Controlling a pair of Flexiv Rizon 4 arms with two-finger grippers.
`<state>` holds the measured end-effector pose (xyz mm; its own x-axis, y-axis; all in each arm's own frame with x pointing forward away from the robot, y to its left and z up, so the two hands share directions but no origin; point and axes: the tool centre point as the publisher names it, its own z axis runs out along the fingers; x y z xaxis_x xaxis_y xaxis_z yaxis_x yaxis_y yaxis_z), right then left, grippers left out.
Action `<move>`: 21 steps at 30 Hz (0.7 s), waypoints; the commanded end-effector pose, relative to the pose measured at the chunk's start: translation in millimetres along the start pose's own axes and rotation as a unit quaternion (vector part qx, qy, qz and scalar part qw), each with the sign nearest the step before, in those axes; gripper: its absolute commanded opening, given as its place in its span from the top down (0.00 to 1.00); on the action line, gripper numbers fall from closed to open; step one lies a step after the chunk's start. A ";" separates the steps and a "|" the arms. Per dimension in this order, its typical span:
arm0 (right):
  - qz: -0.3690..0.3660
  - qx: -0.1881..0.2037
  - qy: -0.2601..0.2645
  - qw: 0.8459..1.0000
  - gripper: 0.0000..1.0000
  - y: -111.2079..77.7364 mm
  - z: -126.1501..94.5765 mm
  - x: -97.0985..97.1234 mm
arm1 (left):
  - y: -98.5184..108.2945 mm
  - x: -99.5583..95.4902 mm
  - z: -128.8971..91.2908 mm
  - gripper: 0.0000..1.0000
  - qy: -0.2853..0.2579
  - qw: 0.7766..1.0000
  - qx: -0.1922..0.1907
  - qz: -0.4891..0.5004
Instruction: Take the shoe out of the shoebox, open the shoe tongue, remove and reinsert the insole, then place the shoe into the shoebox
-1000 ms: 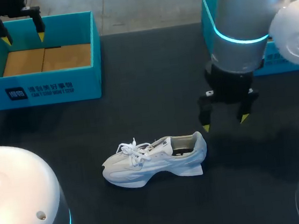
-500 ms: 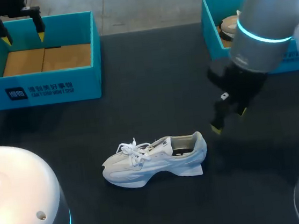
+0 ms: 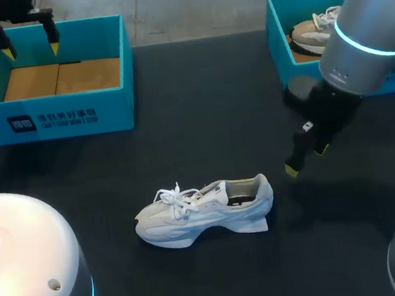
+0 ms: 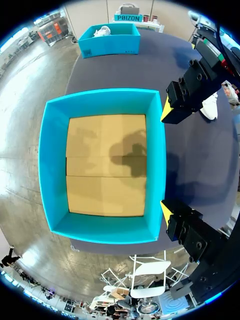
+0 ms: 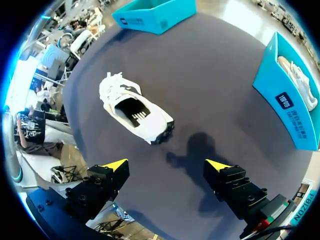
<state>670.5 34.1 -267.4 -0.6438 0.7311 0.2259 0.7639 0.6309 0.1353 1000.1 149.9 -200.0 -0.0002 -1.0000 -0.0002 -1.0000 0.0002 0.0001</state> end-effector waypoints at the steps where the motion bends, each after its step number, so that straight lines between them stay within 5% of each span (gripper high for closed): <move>1: -0.037 -0.045 0.036 0.998 0.00 0.4 -2.2 -7.5 | 0.1 -0.1 0.0 0.00 0.000 1.000 0.000 0.000; 7: -0.107 -0.107 0.070 0.986 0.00 3.4 -15.2 -11.7 | 0.1 -0.1 0.0 0.00 0.000 1.000 0.000 0.000; 14: -0.156 -0.150 0.034 0.976 0.00 -3.5 -14.6 -15.6 | 0.1 -0.1 0.0 0.00 0.000 1.000 0.000 0.000; 21: -0.169 -0.153 0.021 0.973 0.00 -5.7 -14.1 -14.9 | 0.1 -0.1 0.0 0.00 0.000 1.000 0.000 0.000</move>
<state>684.9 20.4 -257.6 -0.8646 0.4712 0.1745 0.4980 0.7574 0.4224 1000.1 149.9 -200.1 -0.0001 -1.0000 -0.0001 -1.0000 0.0001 0.0001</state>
